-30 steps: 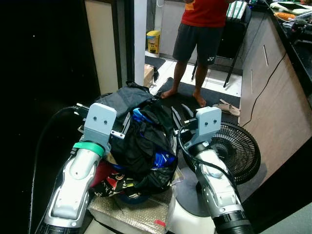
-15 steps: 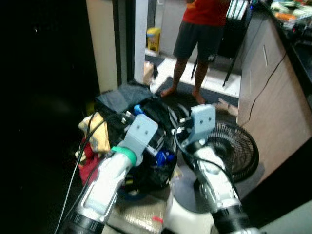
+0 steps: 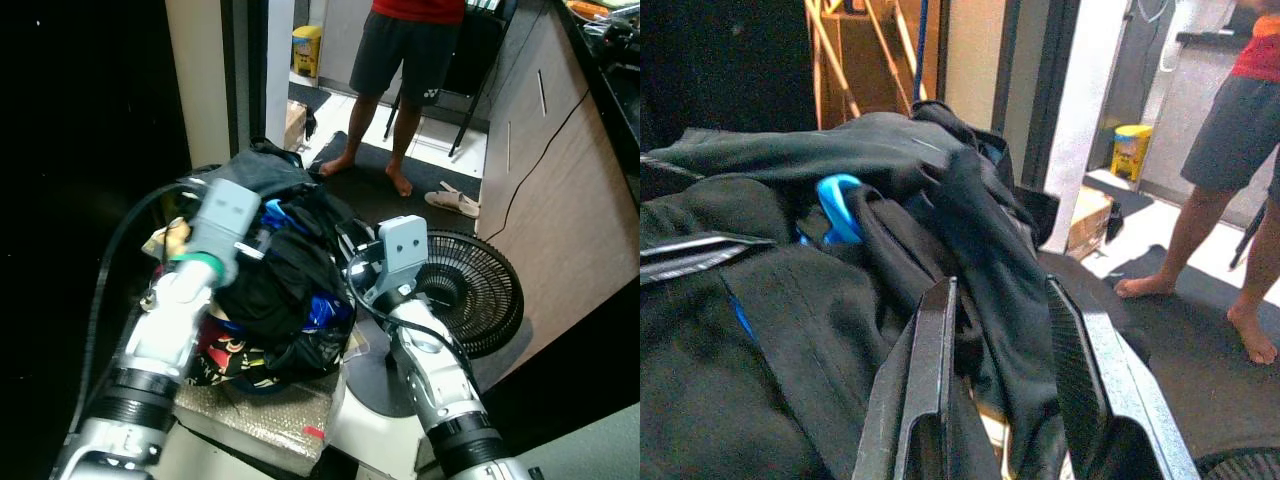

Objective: Clothes washing

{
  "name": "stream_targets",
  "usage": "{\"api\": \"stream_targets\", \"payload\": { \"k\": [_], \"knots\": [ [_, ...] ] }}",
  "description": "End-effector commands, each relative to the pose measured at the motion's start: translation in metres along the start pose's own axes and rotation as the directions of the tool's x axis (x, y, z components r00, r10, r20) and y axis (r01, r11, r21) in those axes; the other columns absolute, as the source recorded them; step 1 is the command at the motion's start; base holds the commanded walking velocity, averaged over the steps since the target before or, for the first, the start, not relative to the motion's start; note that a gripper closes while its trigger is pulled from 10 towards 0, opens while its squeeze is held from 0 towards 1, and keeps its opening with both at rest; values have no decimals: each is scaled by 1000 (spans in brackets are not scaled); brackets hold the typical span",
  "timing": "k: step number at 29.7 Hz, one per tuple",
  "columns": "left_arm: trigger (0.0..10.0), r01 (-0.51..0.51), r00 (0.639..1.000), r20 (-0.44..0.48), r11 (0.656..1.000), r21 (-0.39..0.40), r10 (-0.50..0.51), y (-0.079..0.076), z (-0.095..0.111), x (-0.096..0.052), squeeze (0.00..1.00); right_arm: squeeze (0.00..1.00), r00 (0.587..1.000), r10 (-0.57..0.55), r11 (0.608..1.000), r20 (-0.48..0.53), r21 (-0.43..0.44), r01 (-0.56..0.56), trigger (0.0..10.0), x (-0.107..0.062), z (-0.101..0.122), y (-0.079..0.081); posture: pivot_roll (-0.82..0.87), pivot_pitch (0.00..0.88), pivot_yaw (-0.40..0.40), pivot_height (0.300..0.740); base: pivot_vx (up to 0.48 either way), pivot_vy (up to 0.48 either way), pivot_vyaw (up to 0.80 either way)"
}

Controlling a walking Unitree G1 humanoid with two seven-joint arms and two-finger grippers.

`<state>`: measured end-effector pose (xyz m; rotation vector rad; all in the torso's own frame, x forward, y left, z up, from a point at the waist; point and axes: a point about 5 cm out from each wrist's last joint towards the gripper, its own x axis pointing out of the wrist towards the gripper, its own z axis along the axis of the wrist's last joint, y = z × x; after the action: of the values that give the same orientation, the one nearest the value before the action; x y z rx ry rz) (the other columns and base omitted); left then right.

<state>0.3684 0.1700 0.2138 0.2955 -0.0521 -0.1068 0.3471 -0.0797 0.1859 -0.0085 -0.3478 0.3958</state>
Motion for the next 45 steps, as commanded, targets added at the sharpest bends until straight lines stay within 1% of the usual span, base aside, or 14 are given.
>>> {"api": "stream_targets", "payload": {
  "k": [1,6,12,13,15,16,17,18,19,20,33,40,44,45],
  "knots": [
    [10000,2,998,-60,999,-35,-4,2,-14,-2,0,0,1000,10,1000,-9,2,-10,10000,-1,-3,1,145,159,-73,740,0,0,0],
    [10000,-6,996,-84,1000,-17,4,8,-20,-4,0,0,1000,21,1000,-13,-1,-21,10000,0,-4,1,149,159,-83,740,0,0,0],
    [10000,71,991,-113,997,-5,-71,-1,-27,-11,0,0,1000,28,1000,-4,0,-28,10000,3,-2,3,143,156,-80,740,0,0,0],
    [9059,100,987,-124,995,-10,-100,-5,-29,-15,0,0,1000,24,1000,-3,-1,-24,10000,3,-2,2,141,155,-75,740,0,0,0],
    [9059,100,987,-124,995,-10,-100,-5,-29,-15,0,0,1000,24,1000,-3,-1,-24,10000,3,-2,2,141,155,-75,740,0,0,0],
    [7647,125,983,-131,992,-12,-126,-8,-30,-19,0,0,1000,19,1000,-2,-2,-19,10000,2,-2,1,139,155,-70,740,0,0,0],
    [7647,125,983,-131,992,-12,-126,-8,-30,-19,0,0,1000,19,1000,-2,-2,-19,10000,2,-2,1,139,155,-70,740,0,0,0],
    [1569,145,980,-134,989,-19,-146,-11,-31,-23,0,0,1000,14,1000,-2,-3,-14,10000,1,-3,0,138,154,-67,740,0,0,0],
    [1569,164,977,-133,986,-22,-165,-14,-31,-27,0,0,1000,9,1000,-3,-4,-9,10000,0,-3,-1,138,154,-67,740,0,0,0],
    [0,174,976,-128,985,-23,-175,-17,-32,-30,0,0,1000,5,1000,-3,-4,-5,10000,0,-4,-2,138,153,-63,740,0,0,0],
    [0,207,976,-70,978,7,-206,-32,-25,-45,0,0,1000,-6,1000,4,-3,6,10000,1,-3,-4,141,146,-59,740,0,0,0],
    [0,180,982,67,984,-11,-179,-36,3,-51,0,0,1000,-10,1000,25,-2,10,10000,3,2,-5,142,135,-57,740,0,0,0],
    [0,177,980,93,984,-11,-175,-36,8,-51,0,0,999,-11,1000,30,-1,11,10000,4,4,-5,142,135,-57,740,0,0,0],
    [0,177,976,129,984,-14,-174,-37,16,-52,0,0,999,-14,1000,36,-1,14,10000,4,5,-6,142,128,-56,740,0,0,0]
  ]
}}
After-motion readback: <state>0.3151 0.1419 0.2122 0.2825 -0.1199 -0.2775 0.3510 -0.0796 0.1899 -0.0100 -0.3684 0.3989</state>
